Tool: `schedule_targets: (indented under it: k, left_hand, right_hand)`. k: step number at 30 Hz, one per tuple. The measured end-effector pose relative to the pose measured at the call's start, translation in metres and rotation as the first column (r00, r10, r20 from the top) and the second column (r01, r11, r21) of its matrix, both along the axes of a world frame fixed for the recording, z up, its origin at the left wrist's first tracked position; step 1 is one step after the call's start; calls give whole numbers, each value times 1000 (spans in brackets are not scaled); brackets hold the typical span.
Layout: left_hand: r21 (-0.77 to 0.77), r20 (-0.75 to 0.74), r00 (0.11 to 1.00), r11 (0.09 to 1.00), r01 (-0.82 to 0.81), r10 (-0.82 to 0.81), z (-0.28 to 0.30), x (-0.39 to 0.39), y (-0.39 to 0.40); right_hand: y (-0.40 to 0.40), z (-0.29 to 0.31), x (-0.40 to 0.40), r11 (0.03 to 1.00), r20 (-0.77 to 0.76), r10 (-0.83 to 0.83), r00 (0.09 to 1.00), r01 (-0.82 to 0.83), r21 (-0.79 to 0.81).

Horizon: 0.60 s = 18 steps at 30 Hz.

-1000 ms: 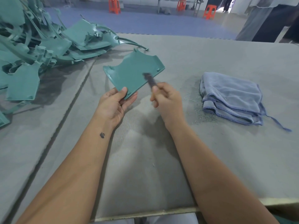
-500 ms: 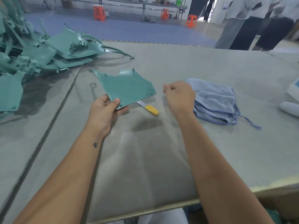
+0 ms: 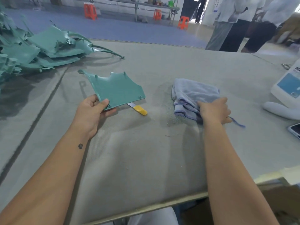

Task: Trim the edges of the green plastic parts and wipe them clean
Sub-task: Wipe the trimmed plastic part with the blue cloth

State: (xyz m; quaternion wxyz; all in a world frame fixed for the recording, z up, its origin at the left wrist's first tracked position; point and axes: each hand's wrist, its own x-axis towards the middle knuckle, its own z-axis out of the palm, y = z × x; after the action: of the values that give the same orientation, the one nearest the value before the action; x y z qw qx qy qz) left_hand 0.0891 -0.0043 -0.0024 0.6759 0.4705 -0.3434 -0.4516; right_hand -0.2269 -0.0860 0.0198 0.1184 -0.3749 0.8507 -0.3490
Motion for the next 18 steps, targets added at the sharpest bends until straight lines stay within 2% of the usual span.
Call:
schedule_targets:
  k: [2, 3, 5, 7, 8, 10, 12, 13, 15, 18]
  left_hand:
    - [0, 0, 1000, 1000, 1, -1, 0, 0, 0]
    - [-1, -1, 1000, 1000, 3, -3, 0, 1, 0]
    - [-3, -7, 1000, 1000, 6, -6, 0, 2, -1]
    - [-5, -15, 1000, 1000, 15, -15, -1, 4, -2]
    - [-5, -15, 1000, 1000, 20, -20, -2, 4, -2]
    - [-3, -15, 1000, 1000, 26, -26, -3, 5, -3]
    - [-3, -19, 1000, 1000, 25, -25, -3, 6, -4]
    - [-4, -20, 999, 1000, 26, -27, -4, 6, -4]
    - [-5, -19, 999, 1000, 29, -30, -4, 6, -4]
    - [-3, -19, 999, 1000, 26, -26, -3, 5, -4]
  right_hand:
    - [-2, 1, -2, 980, 39, -7, 999, 15, -200]
    - [-1, 1, -1, 946, 116, 47, 992, -7, -324]
    - [5, 3, 3, 824, 295, 213, 931, -9, -566]
    - [11, 8, 6, 717, 399, 334, 854, 45, -696]
    - [12, 12, 7, 684, 475, 376, 795, 107, -722]
    - [14, 18, 11, 651, 663, 458, 591, 285, -704]
    - [16, 24, 16, 709, 799, 457, 391, 382, -592]
    - [18, 27, 18, 766, 843, 429, 324, 363, -530]
    - [17, 27, 16, 875, 885, 338, 320, 241, -421]
    - [13, 27, 10, 925, 784, 273, 558, 72, -373]
